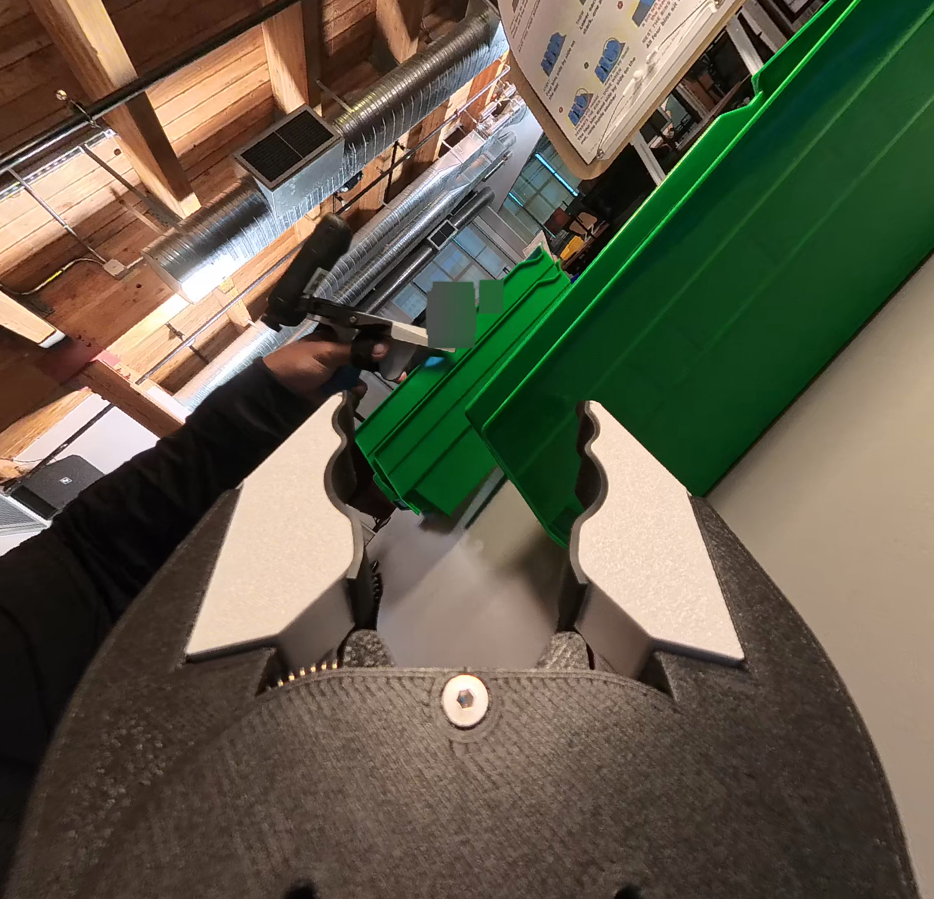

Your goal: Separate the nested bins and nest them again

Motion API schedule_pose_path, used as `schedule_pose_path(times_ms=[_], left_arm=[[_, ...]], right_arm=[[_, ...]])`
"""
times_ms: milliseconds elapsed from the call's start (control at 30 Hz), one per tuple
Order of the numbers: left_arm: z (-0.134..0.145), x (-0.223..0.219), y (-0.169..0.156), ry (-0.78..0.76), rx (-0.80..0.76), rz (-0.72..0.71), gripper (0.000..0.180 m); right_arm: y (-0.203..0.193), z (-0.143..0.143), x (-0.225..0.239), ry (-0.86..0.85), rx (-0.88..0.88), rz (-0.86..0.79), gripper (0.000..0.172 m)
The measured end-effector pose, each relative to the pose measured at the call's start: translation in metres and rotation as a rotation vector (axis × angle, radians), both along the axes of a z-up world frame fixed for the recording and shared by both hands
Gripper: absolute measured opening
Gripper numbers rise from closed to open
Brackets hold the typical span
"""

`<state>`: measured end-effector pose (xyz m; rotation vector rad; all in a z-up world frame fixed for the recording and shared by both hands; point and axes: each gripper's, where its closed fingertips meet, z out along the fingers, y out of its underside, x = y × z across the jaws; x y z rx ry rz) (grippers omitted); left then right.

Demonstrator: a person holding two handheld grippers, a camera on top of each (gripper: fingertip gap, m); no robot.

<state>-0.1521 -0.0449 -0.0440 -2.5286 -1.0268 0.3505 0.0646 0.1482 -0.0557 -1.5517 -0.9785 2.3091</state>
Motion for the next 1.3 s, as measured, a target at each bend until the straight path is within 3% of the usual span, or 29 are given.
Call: schedule_pose_path(times_ms=[833, 1300], left_arm=[[0.009, 0.003, 0.002, 0.015, -0.002, -0.032, 0.090], [0.000, 0.007, -0.010, -0.030, -0.043, -0.041, 0.086]], right_arm=[[0.000, 0.000, 0.000, 0.001, -0.001, 0.000, 0.089], [0.000, 0.000, 0.000, 0.001, -0.002, 0.000, 0.089]])
